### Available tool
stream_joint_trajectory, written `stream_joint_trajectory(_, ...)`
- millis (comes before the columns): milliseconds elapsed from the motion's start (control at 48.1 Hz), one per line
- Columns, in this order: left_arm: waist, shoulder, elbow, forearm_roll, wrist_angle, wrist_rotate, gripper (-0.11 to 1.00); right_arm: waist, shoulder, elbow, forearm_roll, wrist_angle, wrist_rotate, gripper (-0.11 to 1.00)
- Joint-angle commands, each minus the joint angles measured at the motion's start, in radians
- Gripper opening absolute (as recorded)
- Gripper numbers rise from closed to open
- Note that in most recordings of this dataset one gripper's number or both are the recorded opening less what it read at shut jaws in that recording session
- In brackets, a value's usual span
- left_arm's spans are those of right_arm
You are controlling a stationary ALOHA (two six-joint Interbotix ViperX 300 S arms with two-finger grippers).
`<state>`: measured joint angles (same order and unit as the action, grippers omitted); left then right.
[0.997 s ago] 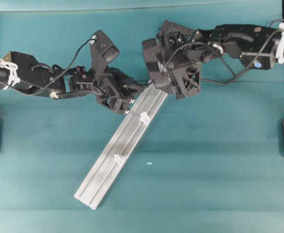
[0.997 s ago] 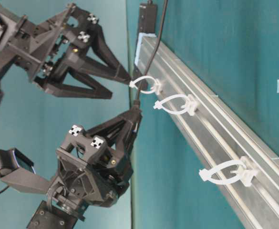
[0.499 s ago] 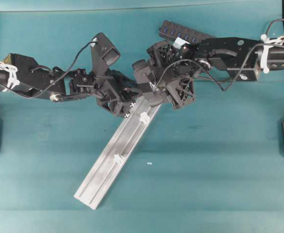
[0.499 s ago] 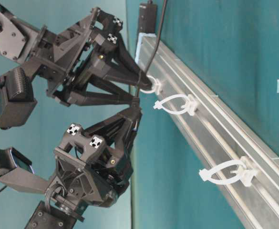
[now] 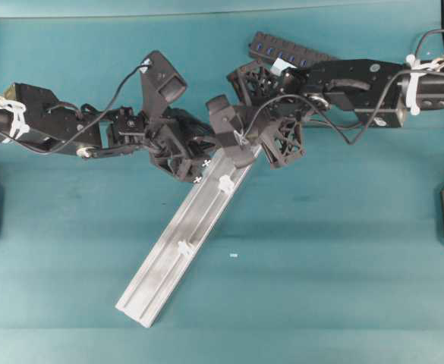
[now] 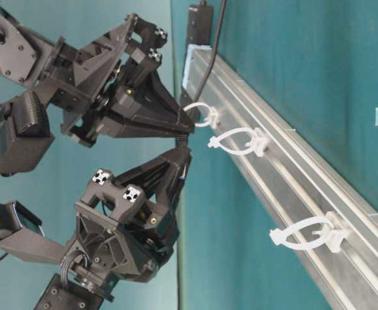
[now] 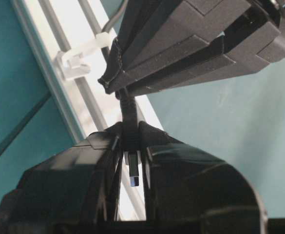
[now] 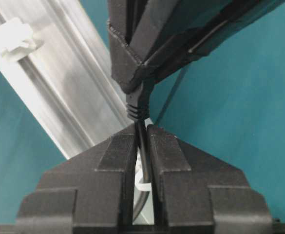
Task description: Pass the USB cable through three rings with both arms.
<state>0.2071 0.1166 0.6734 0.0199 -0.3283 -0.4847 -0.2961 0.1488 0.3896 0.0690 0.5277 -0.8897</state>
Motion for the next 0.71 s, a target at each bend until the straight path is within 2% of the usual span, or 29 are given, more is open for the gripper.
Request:
stream_joint_trajectory(0, -0.025, -0.048, -0.008, 0.009, -0.017, 0.035, 0.1, 0.0, -0.002, -0.018, -0.029, 0.02, -0.003, 0.08)
stream_joint_trajectory(104, -0.028, -0.049, -0.011, 0.009, -0.012, 0.072, 0.1, -0.002, -0.002, -0.02, -0.04, 0.031, -0.002, 0.08)
stream_joint_trajectory(229, -0.031, -0.052, -0.005, 0.009, -0.017, 0.084, 0.13, 0.0, -0.002, -0.018, -0.041, 0.035, -0.005, 0.08)
stream_joint_trajectory(291, -0.043, -0.055, 0.003, 0.009, -0.018, 0.095, 0.25, -0.002, 0.003, -0.018, -0.041, 0.035, -0.005, 0.08)
stream_joint_trajectory(457, -0.063, -0.127, 0.08, 0.009, -0.008, 0.107, 0.74, 0.0, 0.008, -0.017, -0.041, 0.035, -0.006, 0.08)
stream_joint_trajectory(519, -0.064, -0.172, 0.112, 0.009, -0.008, 0.107, 0.89, 0.0, 0.012, -0.017, -0.043, 0.037, -0.011, 0.08)
stream_joint_trajectory(582, -0.066, -0.224, 0.144, 0.009, -0.006, 0.107, 0.97, 0.006, 0.014, -0.015, -0.046, 0.043, -0.029, 0.08)
stream_joint_trajectory(686, -0.066, -0.31, 0.195, 0.009, 0.014, 0.109, 0.94, 0.018, 0.021, -0.014, -0.052, 0.069, -0.081, 0.08)
